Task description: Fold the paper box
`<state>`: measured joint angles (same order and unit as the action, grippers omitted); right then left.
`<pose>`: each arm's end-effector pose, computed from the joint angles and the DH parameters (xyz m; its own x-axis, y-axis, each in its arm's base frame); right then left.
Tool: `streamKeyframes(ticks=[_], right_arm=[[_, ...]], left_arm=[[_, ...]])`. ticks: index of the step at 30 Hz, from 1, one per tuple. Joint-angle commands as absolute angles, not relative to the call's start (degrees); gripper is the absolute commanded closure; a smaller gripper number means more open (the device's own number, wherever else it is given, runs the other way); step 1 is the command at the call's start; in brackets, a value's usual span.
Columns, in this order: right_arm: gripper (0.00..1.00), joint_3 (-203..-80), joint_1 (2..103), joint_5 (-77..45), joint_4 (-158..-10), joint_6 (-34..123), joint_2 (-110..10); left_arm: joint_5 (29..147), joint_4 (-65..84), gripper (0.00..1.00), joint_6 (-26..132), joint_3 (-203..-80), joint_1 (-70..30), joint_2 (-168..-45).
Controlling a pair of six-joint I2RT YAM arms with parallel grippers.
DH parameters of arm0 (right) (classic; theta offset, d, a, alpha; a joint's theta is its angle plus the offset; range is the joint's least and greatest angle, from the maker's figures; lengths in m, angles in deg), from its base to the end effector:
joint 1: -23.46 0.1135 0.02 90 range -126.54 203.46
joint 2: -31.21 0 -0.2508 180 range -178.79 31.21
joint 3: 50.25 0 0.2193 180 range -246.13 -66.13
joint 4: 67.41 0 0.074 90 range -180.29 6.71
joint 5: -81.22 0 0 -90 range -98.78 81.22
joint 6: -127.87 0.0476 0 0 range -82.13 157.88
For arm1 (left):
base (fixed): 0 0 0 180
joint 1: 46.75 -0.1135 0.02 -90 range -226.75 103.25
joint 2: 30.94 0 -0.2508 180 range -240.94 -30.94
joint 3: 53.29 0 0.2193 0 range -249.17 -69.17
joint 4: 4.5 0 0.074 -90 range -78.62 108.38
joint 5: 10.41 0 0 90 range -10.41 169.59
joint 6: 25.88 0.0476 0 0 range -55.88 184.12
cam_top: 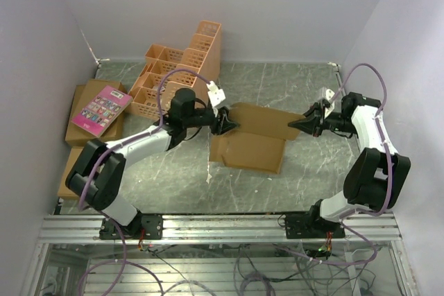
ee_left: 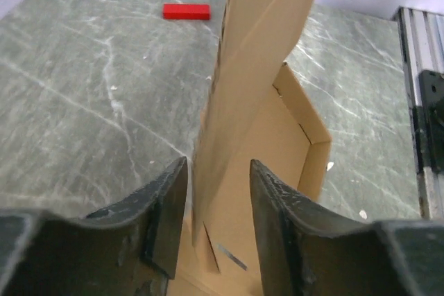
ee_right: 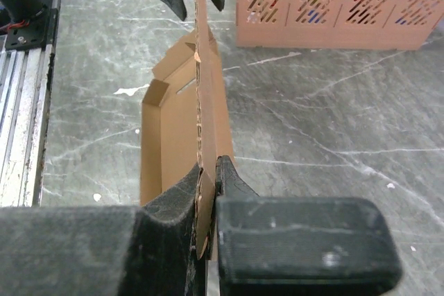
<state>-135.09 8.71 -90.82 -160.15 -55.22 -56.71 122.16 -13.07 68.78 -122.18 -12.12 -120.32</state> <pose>0.2264 -0.0109 0.2722 -0.0803 -0.1218 -0.9893 -0.9678 0.2471 0.0481 0.2528 -0.2137 0.2650 -0.0911 0.1357 -0.9866 0.9738 0.2195 -0.0598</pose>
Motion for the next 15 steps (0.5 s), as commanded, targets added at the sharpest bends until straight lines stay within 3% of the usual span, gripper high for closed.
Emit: streamKeyframes(ticks=[1, 2, 4, 8, 9, 11, 13, 15], right_arm=[[1.0, -135.3, 7.6, -92.0, -162.2, -55.0, -53.8], [1.0, -135.4, 7.5, -91.8, -162.1, -54.0, -53.4], [1.0, -135.7, 7.4, -91.5, -162.2, -52.3, -52.4], [1.0, -135.9, 7.3, -90.1, -159.6, -46.6, -49.6], [1.0, -135.6, 7.3, -89.7, -157.8, -43.9, -48.8], [1.0, -134.7, 7.4, -88.9, -152.9, -37.5, -46.5], [1.0, -133.7, 7.4, -88.1, -148.5, -32.2, -44.4], [1.0, -132.4, 7.6, -87.3, -143.3, -25.9, -42.4]], left_arm=[[111.0, -21.7, 0.4, 61.3, -116.4, -14.0, -112.0], [108.0, -22.5, 0.33, 59.6, -114.3, -14.7, -109.2], [101.5, -22.4, 0.27, 56.4, -109.6, -15.5, -103.1], [89.8, -18.4, 0.32, 50.7, -100.5, -15.8, -90.2], [87.8, -17.7, 0.38, 47.5, -97.6, -15.8, -87.7], [86.1, -17.9, 0.67, 42.3, -94.2, -15.8, -84.1], [86.7, -19.7, 0.78, 38.9, -92.3, -15.8, -83.4], [90.0, -23.2, 0.83, 35.9, -92.1, -15.6, -86.5]])
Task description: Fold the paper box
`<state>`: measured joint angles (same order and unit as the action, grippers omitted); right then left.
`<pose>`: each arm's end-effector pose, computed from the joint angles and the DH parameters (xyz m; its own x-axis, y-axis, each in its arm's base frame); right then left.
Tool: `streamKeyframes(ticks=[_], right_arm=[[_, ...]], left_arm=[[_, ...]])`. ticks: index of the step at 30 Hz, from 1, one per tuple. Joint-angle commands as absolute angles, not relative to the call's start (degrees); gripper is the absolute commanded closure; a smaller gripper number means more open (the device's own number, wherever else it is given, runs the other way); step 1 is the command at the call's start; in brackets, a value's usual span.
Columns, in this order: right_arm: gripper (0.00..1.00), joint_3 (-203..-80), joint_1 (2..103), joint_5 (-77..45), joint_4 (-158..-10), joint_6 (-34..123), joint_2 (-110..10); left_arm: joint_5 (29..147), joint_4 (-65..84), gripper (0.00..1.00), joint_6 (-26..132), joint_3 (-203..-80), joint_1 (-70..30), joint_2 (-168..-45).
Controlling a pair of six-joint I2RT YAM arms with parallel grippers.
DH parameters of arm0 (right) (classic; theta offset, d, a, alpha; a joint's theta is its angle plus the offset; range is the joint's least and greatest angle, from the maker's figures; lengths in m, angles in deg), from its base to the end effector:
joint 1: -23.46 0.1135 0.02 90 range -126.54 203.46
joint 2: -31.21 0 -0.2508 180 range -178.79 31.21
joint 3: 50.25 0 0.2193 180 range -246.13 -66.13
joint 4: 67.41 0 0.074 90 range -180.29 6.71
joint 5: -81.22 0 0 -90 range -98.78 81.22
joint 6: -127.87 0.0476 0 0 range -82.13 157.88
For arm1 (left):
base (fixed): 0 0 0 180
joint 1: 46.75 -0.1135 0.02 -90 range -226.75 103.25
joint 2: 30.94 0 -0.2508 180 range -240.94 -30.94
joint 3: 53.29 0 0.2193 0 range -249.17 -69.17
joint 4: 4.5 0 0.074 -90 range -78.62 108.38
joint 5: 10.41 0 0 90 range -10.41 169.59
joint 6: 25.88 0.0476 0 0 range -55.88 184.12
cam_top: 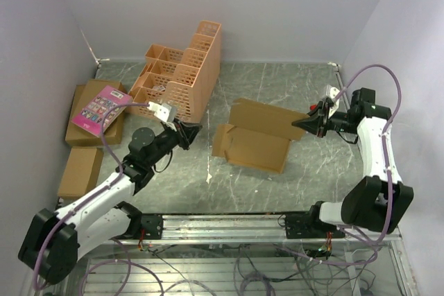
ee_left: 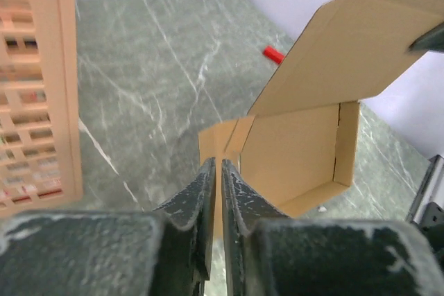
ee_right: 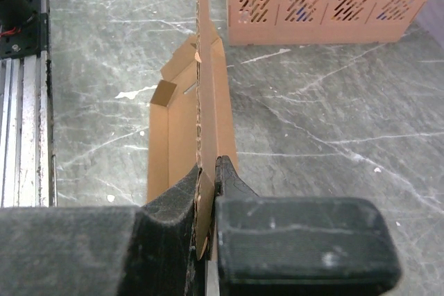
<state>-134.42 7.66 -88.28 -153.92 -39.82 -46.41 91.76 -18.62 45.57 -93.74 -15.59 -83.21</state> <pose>0.2038 -0.0090 0.3021 -0.0893 -0.1598 -0.9831 -0.9503 0.3093 0.0361 0.1673 -0.1129 0.2718 -0.1857 -0.2511 -0.9500 0.6613 0.6831 -0.3099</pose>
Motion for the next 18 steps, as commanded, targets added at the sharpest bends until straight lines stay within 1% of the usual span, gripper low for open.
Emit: streamKeyframes(ticks=[1, 4, 9, 18], right_arm=[[1.0, -131.7, 7.8, -86.8, -141.2, -23.9, -41.5], [1.0, -130.1, 8.4, -85.9, -136.6, -19.0, -39.4], [1.0, -128.2, 8.6, -85.6, -134.5, -17.0, -38.1], [1.0, -127.7, 8.7, -86.2, -134.6, -17.4, -38.1]], left_arm=[[91.4, -24.1, 0.84, 34.9, -92.9, -15.2, -89.0], [90.0, -21.9, 0.86, 34.9, -97.4, -12.8, -95.5], [84.0, -19.1, 0.89, 37.4, -103.4, -10.0, -102.0], [84.5, -21.9, 0.89, 39.3, -109.6, -6.1, -113.0]])
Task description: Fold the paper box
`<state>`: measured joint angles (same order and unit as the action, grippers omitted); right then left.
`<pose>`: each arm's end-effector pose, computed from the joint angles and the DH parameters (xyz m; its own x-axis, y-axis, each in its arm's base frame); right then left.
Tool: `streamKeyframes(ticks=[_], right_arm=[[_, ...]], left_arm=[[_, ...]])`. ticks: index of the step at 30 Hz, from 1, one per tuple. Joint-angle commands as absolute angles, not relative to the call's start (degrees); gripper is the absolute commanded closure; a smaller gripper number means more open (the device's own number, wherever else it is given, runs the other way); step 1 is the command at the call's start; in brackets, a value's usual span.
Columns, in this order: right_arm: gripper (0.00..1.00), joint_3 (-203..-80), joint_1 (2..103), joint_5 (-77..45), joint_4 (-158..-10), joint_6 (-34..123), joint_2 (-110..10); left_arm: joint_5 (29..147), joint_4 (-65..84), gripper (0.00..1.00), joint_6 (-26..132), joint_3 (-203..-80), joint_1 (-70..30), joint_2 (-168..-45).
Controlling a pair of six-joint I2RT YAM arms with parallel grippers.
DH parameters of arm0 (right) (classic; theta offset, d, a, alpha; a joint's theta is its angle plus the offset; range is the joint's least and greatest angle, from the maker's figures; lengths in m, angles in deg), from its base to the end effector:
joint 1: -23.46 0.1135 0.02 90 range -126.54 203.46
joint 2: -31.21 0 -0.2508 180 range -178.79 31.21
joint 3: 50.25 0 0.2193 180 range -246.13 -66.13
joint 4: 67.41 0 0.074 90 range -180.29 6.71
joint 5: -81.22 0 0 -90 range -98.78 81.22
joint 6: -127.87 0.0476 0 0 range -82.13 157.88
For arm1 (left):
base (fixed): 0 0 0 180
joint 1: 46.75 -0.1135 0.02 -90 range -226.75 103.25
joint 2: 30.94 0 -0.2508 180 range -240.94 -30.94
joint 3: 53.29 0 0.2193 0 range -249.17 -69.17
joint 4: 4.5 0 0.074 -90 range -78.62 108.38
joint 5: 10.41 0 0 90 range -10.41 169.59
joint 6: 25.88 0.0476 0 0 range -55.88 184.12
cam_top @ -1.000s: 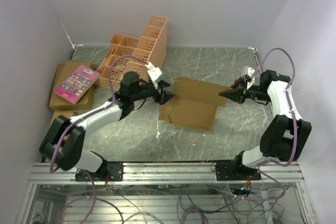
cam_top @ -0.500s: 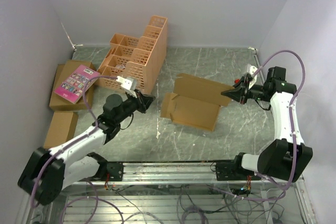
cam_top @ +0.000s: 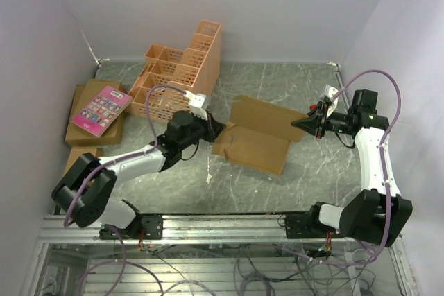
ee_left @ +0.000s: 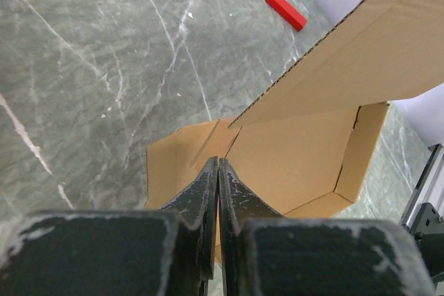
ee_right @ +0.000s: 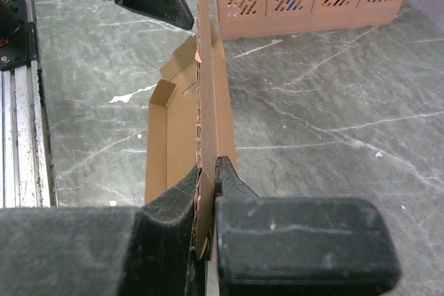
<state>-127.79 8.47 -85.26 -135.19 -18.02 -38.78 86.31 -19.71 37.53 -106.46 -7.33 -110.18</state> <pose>0.1992 -0.0054 0.3041 -0.1342 -0.1645 -0.9772 -0.9218 0.3826 0.0622 0.2199 -0.1880 0.2407 -0.4522 -0.2038 -0.8683 0.5782 0.6744 -0.4593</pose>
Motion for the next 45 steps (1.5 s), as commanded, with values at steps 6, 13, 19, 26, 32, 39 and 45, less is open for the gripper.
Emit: streamKeyframes(ticks=[6, 13, 19, 26, 32, 39, 45], right_arm=[[1.0, -127.3, 8.7, -86.3, -134.3, -17.2, -38.0], [1.0, -127.2, 8.7, -86.8, -133.8, -16.9, -38.1], [1.0, -126.6, 8.7, -86.7, -133.4, -16.6, -37.8], [1.0, -125.6, 8.8, -87.1, -132.5, -15.5, -37.0], [1.0, -124.9, 8.8, -87.1, -132.1, -15.1, -36.5], [1.0, -124.5, 8.7, -86.9, -132.6, -15.4, -36.5], [1.0, -124.0, 8.8, -86.3, -131.6, -14.4, -36.3]], left_arm=[[83.9, -20.7, 0.9, 40.1, -111.5, -5.4, -115.5], [82.0, -21.8, 0.9, 39.0, -110.5, -4.2, -117.6], [83.2, -23.6, 0.9, 38.0, -111.7, -3.2, -119.6], [81.5, -25.5, 0.89, 36.5, -113.6, -1.9, -122.5], [79.7, -28.7, 0.89, 34.7, -114.7, -0.9, -125.5], [78.8, -33.3, 0.89, 32.8, -116.2, -0.9, -128.2], [79.5, -35.9, 0.89, 30.8, -118.0, -0.9, -130.6]])
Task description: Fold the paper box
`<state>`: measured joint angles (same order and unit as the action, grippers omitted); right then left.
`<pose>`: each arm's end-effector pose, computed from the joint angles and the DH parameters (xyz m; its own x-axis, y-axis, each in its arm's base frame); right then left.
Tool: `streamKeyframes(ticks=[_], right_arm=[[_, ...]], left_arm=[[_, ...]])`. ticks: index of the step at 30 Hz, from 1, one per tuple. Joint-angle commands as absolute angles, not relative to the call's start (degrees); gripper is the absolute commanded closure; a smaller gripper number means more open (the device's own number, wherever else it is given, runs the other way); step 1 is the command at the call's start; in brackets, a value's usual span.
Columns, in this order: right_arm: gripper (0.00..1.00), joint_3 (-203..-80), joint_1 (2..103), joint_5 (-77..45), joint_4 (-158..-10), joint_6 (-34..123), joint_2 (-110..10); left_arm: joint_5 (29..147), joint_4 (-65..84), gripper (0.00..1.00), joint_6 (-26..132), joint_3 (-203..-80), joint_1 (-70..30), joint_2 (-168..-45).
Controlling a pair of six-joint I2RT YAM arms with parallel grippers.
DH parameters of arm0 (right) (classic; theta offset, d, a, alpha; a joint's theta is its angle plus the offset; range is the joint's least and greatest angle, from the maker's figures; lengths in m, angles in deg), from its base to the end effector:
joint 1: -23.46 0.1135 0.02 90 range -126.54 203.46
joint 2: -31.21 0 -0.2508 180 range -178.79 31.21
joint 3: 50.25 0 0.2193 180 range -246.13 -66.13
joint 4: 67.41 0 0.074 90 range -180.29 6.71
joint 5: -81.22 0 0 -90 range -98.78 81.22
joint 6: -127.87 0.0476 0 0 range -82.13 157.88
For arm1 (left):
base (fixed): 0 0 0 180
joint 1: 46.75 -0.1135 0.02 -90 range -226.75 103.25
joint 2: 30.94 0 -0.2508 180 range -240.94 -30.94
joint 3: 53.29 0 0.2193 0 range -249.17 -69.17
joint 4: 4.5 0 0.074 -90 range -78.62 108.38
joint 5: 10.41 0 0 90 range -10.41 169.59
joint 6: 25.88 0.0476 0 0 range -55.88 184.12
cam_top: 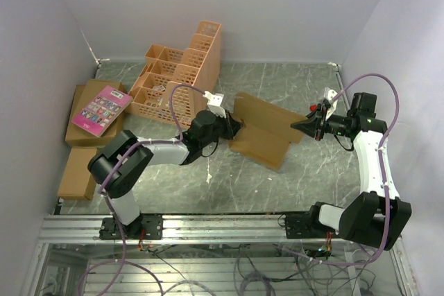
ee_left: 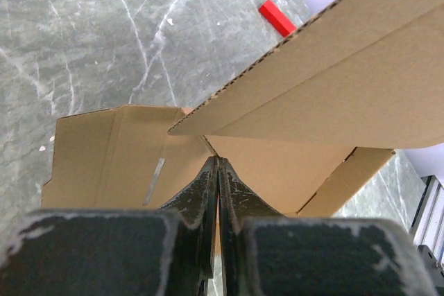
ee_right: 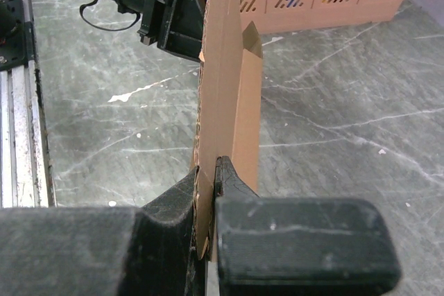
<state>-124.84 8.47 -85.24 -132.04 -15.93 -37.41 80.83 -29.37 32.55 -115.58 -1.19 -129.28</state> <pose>0.1964 -0.0047 0.2971 -0.1420 -0.1576 -0.9772 -0.9185 0.3891 0.0707 0.2464 -0.2527 0.2090 -0.4972 -0.2406 -0.8336 0.5498 0.6560 -0.5172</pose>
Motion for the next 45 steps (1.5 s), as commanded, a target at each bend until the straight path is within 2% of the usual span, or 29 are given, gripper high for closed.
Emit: streamKeyframes(ticks=[1, 9, 17, 24, 29, 36, 45], right_arm=[[1.0, -123.8, 8.8, -86.2, -131.1, -13.9, -36.2], [1.0, -123.8, 8.7, -83.1, -127.0, -9.3, -35.8], [1.0, -120.7, 8.7, -78.0, -118.3, -0.8, -34.5], [1.0, -120.5, 8.6, -77.8, -117.6, -0.1, -34.9], [1.0, -120.2, 8.5, -78.3, -117.1, 0.0, -34.8], [1.0, -119.9, 8.5, -78.7, -118.2, -0.9, -35.3], [1.0, -119.6, 8.5, -79.1, -119.0, -1.8, -35.2]], left_arm=[[79.7, -37.1, 0.89, 30.0, -118.0, -0.9, -131.1], [80.7, -42.0, 0.89, 26.0, -117.0, -1.0, -132.1], [82.6, -36.2, 0.84, 28.3, -107.3, -3.1, -122.3], [82.0, -20.8, 0.8, 29.5, -98.9, -3.3, -107.8], [80.4, -13.6, 0.85, 24.1, -93.7, -2.3, -101.6], [76.6, -14.3, 0.92, 24.1, -96.7, -0.8, -109.6], [76.6, -21.1, 0.92, 26.2, -104.4, -0.8, -123.8]])
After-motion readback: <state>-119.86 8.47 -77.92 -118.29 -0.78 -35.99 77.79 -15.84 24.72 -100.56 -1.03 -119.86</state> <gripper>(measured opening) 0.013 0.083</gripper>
